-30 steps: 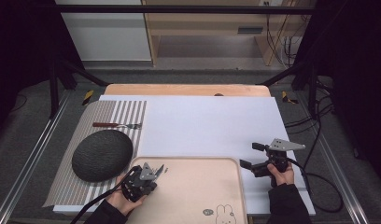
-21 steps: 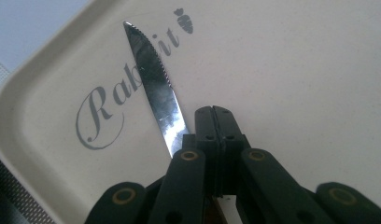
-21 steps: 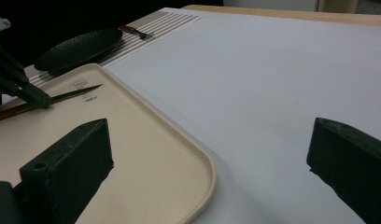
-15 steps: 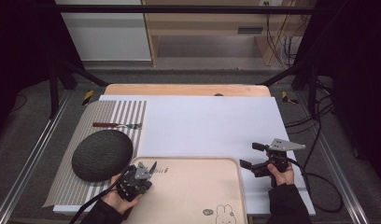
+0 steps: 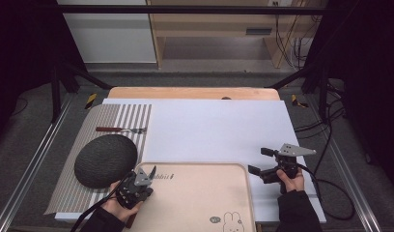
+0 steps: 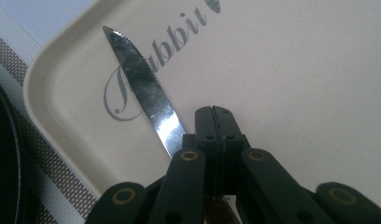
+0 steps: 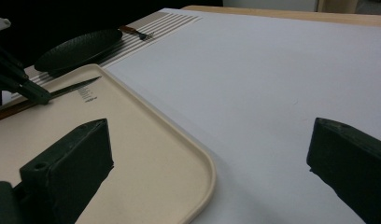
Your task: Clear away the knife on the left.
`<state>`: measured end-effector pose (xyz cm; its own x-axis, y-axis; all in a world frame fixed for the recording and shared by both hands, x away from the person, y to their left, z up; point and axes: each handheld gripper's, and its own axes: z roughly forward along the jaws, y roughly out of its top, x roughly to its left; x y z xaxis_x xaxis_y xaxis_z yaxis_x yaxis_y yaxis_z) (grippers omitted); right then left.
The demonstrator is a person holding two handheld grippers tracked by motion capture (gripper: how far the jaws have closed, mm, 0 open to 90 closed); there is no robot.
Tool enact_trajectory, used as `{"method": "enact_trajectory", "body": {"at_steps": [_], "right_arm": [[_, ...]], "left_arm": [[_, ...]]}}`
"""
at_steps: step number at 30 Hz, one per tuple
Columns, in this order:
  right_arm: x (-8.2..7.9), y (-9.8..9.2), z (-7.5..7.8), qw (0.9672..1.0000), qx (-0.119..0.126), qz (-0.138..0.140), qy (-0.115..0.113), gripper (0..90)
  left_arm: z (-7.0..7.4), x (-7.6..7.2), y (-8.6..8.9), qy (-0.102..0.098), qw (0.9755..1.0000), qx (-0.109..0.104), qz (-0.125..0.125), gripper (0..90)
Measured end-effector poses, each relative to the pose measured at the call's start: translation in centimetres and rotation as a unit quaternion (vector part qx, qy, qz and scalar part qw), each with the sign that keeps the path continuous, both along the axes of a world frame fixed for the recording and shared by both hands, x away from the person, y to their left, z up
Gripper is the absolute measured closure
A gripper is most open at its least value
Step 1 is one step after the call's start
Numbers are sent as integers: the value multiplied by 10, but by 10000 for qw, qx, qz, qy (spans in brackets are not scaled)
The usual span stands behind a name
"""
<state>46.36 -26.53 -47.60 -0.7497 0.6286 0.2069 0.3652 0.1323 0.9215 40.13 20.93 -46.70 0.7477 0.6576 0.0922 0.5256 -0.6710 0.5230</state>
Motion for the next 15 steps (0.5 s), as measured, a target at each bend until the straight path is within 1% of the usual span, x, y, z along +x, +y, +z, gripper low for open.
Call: {"method": "enact_trajectory", "body": {"at_steps": [2,15], "right_arm": [[0,0,0,10000,13,-4,2,4],[0,0,0,10000,3,-1,-1,4]], "left_arm": [[0,-1,3,5,10000,-36,31,898],[-1,-8,16,-15,9999,-61,132,898]]}}
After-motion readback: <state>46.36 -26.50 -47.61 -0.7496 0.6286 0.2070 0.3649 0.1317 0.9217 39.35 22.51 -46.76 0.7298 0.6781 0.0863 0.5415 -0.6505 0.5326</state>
